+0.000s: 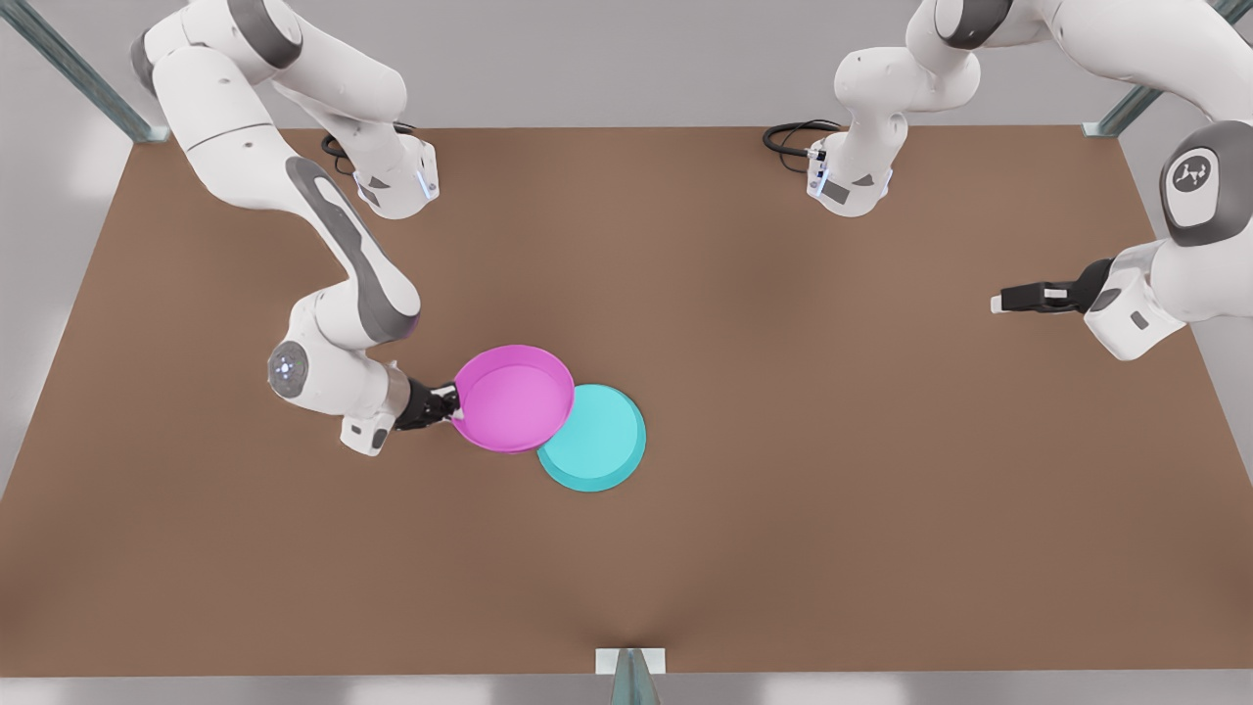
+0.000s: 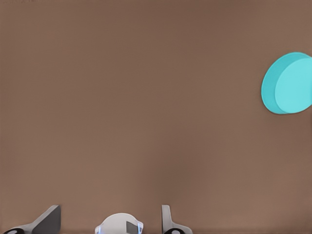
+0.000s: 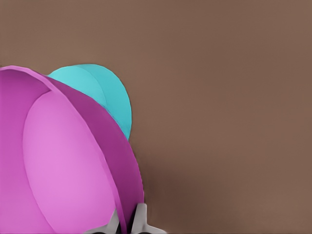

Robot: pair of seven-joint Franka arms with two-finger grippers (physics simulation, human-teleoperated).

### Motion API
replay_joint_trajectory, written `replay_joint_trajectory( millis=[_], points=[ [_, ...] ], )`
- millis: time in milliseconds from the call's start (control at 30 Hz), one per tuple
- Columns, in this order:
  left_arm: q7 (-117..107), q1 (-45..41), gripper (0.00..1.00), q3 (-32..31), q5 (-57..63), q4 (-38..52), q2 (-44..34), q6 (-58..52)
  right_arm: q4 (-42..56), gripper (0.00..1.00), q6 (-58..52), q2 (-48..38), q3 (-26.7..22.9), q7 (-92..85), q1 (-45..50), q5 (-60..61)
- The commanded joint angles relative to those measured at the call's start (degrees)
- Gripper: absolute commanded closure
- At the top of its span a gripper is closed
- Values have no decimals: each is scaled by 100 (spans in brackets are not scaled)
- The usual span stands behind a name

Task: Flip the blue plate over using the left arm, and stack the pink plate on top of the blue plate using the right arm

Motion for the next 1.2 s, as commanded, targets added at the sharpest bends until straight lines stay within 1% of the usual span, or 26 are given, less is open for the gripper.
replay_joint_trajectory(
  millis=[0, 67, 100, 133, 167, 200, 300, 533, 567, 600, 833, 867, 933, 967, 1000, 1033, 1100, 1167],
  points=[
    [12, -22, 0, 0, 2, 2, -7, -10, 3, 79, 212, 1, -7, 3735, 222, -38],
    [3, -31, 0, 0, 2, 2, -7, -18, 30, 79, 431, 71, -33, 4236, 608, -91],
    [3, -31, 0, 0, 2, 2, -7, -18, 223, 79, 476, 176, -331, 4421, 1004, -91],
    [3, -31, 0, 0, 2, 2, -7, -18, 355, 79, 494, 255, -735, 4588, 1478, -100],
    [3, -31, 0, 0, 2, 2, -24, -18, 425, 79, 520, 369, -912, 4606, 1707, -100],
    [3, -31, 0, 0, 2, 2, -33, -71, 460, 79, 687, 502, -930, 4615, 1822, -100],
    [3, -31, 0, 0, 2, 2, -24, -71, 601, 79, 705, 633, -1044, 4711, 2112, -117],
    [-6, -39, 0, 0, 2, 2, -42, -115, 654, 79, 722, 669, -1053, 4632, 2121, -135],
    [-6, -39, 0, 0, 2, 2, -42, -115, 654, 42, 783, 730, -1061, 4615, 2121, -135],
    [-6, -39, 0, 0, 2, 2, -51, -115, 592, 0, 1047, 730, -1053, 4588, 2130, -231],
    [3, -66, 0, 0, 2, 2, -42, -115, 654, 0, 1223, 844, -1070, 4404, 2059, -276],
    [3, -66, 0, 0, 2, 2, -42, -115, 768, 0, 1135, 783, -1079, 4343, 1936, -591],
    [-6, -66, 0, 0, 2, 2, -42, -115, 1137, 0, 486, 721, -1070, 4053, 1488, -1233],
    [-6, -75, 0, 0, 2, 2, -42, -115, 1278, 0, 169, 721, -1070, 3675, 1076, -1655],
    [-6, -75, 0, 0, 10, 2, -42, -115, 1426, 0, -172, 704, -1062, 3167, 769, -1813],
    [-6, -75, 0, 0, 2, 2, -51, -115, 1699, 0, -998, 546, -1053, 2236, 416, -1831],
    [12, -75, 0, 0, 28, 2, -51, -115, 1752, 0, -2151, -341, -1070, 1539, 144, -1919],
    [20, -101, 0, 0, 72, 2, -42, -124, 1761, 0, -2977, -983, -1053, 1442, -191, -1902]
  ],
)
